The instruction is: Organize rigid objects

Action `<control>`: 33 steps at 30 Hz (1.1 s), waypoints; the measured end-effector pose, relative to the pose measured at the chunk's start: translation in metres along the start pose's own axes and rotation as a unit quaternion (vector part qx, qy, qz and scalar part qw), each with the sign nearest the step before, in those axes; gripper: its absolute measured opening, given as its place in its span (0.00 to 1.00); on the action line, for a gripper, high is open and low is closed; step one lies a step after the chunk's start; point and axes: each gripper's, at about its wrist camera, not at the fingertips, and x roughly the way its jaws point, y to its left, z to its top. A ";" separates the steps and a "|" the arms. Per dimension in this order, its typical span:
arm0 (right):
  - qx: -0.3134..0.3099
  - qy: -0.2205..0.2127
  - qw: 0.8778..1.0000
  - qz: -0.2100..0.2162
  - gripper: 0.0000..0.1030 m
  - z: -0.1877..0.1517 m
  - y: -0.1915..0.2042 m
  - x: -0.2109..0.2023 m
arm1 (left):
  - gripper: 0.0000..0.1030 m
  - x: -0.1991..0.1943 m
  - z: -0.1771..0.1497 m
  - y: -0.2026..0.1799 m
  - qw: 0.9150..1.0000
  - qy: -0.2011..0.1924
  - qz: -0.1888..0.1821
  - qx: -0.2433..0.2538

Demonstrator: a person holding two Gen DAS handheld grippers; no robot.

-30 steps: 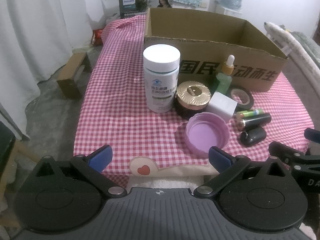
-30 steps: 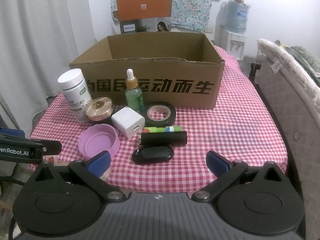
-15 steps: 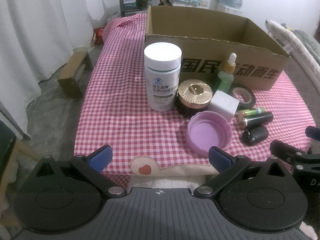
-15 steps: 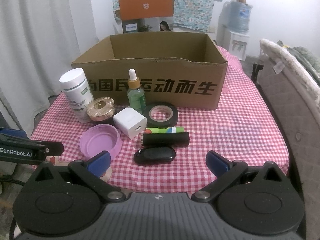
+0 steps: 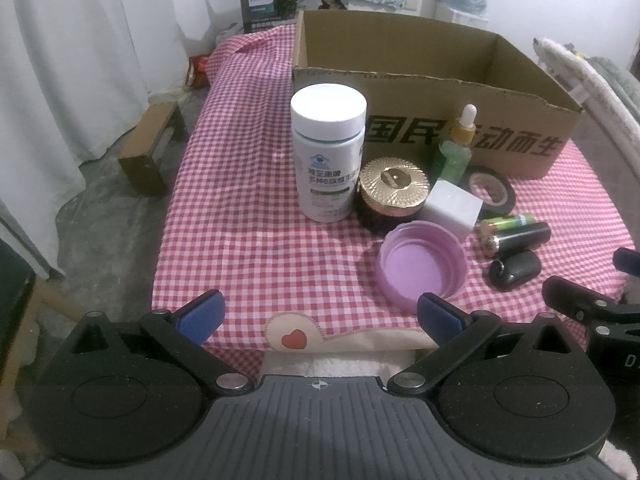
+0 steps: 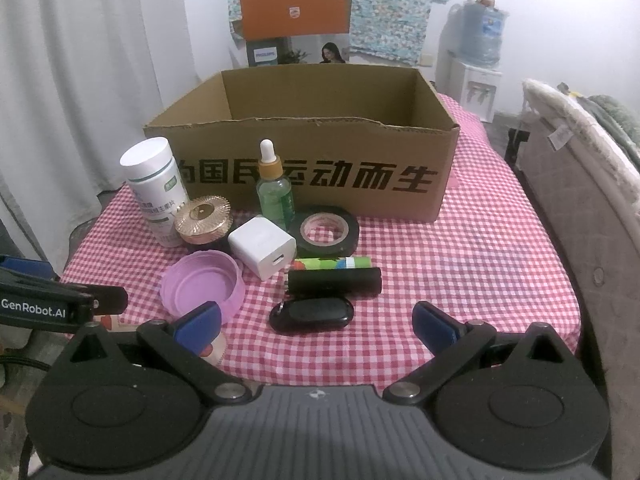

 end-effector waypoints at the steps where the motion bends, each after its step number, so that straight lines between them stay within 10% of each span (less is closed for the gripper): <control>1: 0.000 0.000 1.000 0.000 1.00 0.000 0.000 0.000 | 1.00 0.000 0.000 0.000 1.000 0.001 0.001 0.000; 33: 0.036 -0.023 0.999 0.032 1.00 0.001 -0.023 0.004 | 1.00 0.010 0.011 -0.013 0.999 -0.023 -0.018 0.032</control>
